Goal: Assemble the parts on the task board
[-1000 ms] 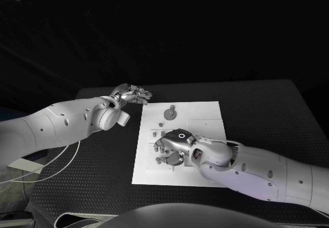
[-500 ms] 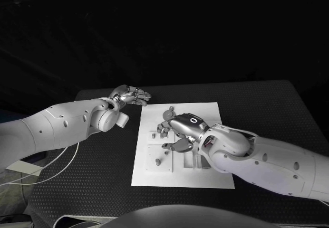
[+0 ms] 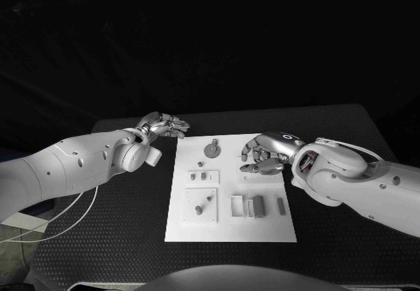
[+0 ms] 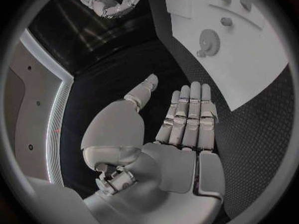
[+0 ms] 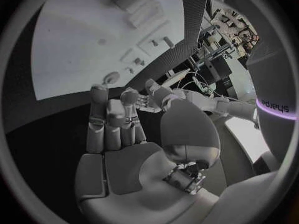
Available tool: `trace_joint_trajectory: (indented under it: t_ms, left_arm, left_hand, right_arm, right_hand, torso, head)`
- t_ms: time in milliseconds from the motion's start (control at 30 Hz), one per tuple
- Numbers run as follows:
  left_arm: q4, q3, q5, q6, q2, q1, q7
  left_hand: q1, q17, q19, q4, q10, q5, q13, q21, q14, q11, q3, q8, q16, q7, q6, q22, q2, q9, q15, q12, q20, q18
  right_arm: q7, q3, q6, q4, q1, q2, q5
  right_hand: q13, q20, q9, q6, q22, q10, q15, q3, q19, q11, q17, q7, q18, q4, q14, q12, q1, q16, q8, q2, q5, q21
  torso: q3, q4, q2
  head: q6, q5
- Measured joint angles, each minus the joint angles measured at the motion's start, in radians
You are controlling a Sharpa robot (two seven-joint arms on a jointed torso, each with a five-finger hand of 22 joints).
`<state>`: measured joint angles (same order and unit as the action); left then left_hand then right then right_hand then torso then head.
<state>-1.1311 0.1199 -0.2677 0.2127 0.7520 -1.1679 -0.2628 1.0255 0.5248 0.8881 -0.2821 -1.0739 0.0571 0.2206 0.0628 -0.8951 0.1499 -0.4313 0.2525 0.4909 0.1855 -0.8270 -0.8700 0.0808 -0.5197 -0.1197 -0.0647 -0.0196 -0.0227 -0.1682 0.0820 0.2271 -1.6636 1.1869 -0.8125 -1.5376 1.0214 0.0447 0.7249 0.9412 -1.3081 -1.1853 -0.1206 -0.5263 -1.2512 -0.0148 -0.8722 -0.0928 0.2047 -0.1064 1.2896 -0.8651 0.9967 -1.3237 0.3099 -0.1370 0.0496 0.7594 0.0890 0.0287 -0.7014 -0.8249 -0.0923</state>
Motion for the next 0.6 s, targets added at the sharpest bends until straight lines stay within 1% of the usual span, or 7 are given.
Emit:
trace_joint_trajectory:
  t_ms: [100,133,233,267,333,467,600]
  left_arm:
    - [0.002,0.000,0.000,-0.002,0.000,0.000,0.001]
    - [0.003,0.000,0.000,-0.002,0.000,0.000,0.002]
    - [0.004,0.000,0.000,-0.003,-0.001,0.000,0.003]
    - [0.004,0.000,0.000,-0.004,-0.002,0.000,0.004]
    - [0.004,0.000,0.000,-0.005,-0.004,0.000,0.004]
    - [0.007,0.000,0.000,-0.009,-0.006,0.000,0.007]
    - [0.009,0.000,0.000,-0.012,-0.007,0.000,0.009]
  left_hand:
    - [0.000,0.000,0.000,0.000,0.000,0.000,0.000,0.000,0.000,0.000,0.000,0.000,0.000,0.000,0.000,0.000,0.000,0.000,0.000,0.000,0.000,0.000]
    - [0.000,0.000,0.000,0.000,0.000,0.000,0.000,0.000,0.000,0.000,0.000,0.000,0.000,0.000,0.000,0.000,0.000,0.000,0.000,0.000,0.000,0.000]
    - [0.000,0.001,0.000,0.000,0.000,0.000,0.000,0.000,0.000,0.000,0.000,0.000,0.000,0.000,0.000,0.000,0.000,0.001,0.000,0.000,0.000,0.000]
    - [0.000,0.001,0.000,0.000,0.000,0.000,0.000,0.000,0.000,0.000,0.000,0.000,0.000,0.000,0.000,0.000,0.000,0.001,0.000,0.000,0.000,0.000]
    - [0.000,0.001,0.000,0.000,0.000,0.000,0.000,0.000,0.000,0.000,0.000,0.000,0.000,0.000,0.000,0.000,0.000,0.001,0.000,0.000,0.000,0.000]
    - [0.000,0.002,0.000,0.003,0.000,0.000,-0.001,0.000,0.000,0.000,0.003,0.000,0.000,0.000,0.000,0.001,0.000,0.001,0.000,0.000,0.000,0.000]
    - [-0.002,0.003,0.000,0.003,0.000,0.000,-0.001,0.000,0.000,0.000,0.003,0.000,-0.004,-0.001,0.001,0.001,-0.002,0.001,0.000,0.000,0.000,0.000]
  right_arm:
    - [-0.048,0.000,-0.066,-0.011,0.013,-0.031,0.020]
    - [-0.072,0.000,-0.093,-0.014,0.018,-0.040,0.038]
    - [-0.124,0.001,-0.150,-0.020,0.020,-0.058,0.090]
    - [-0.147,0.005,-0.174,-0.023,0.020,-0.065,0.115]
    - [-0.178,0.013,-0.206,-0.026,0.019,-0.075,0.148]
    - [-0.238,0.026,-0.276,-0.025,0.018,-0.091,0.208]
    - [-0.272,0.035,-0.322,-0.022,0.019,-0.091,0.246]
  right_hand:
    - [0.056,0.000,0.017,0.005,0.000,0.014,-0.004,-0.004,0.000,0.001,-0.016,0.005,0.004,0.045,0.003,-0.062,-0.044,-0.021,0.007,-0.011,0.000,0.004]
    - [0.079,0.004,0.026,0.008,0.000,0.016,-0.007,-0.009,-0.004,0.002,-0.026,0.008,0.004,0.074,0.003,-0.086,-0.068,-0.032,0.009,-0.017,0.000,0.009]
    - [0.101,0.005,0.039,0.017,0.000,0.031,-0.012,-0.007,-0.005,-0.001,-0.040,0.015,0.010,0.128,0.000,-0.111,-0.121,-0.047,0.010,-0.017,0.002,0.014]
    - [0.106,0.007,0.042,0.020,0.000,0.050,-0.017,-0.014,-0.007,-0.007,-0.043,0.016,0.022,0.141,0.000,-0.116,-0.127,-0.050,0.010,-0.012,0.017,0.017]
    - [0.112,0.007,0.045,0.021,0.000,0.053,-0.018,-0.021,-0.007,-0.007,-0.048,0.017,0.022,0.160,0.000,-0.123,-0.134,-0.055,0.010,-0.011,0.025,0.020]
    - [0.119,0.007,0.042,0.018,0.000,0.053,-0.018,-0.027,-0.007,-0.007,-0.057,0.013,0.022,0.196,0.000,-0.130,-0.159,-0.062,-0.003,-0.013,0.018,0.031]
    - [0.111,0.011,0.030,0.038,0.000,0.043,-0.018,-0.018,-0.003,-0.016,-0.062,0.023,0.023,0.234,0.000,-0.130,-0.198,-0.062,-0.011,-0.015,0.005,0.039]
  torso:
    - [0.0000,0.0009,0.001]
    - [0.0000,0.0013,0.001]
    - [-0.0006,0.0025,0.001]
    - [-0.0009,0.0029,0.001]
    - [-0.0018,0.0037,0.002]
    - [-0.0025,0.0057,0.003]
    - [-0.0033,0.0067,0.004]
  head:
    - [0.002,0.003]
    - [0.003,0.004]
    - [0.007,0.009]
    - [0.008,0.010]
    - [0.010,0.012]
    - [0.010,0.014]
    - [0.012,0.016]
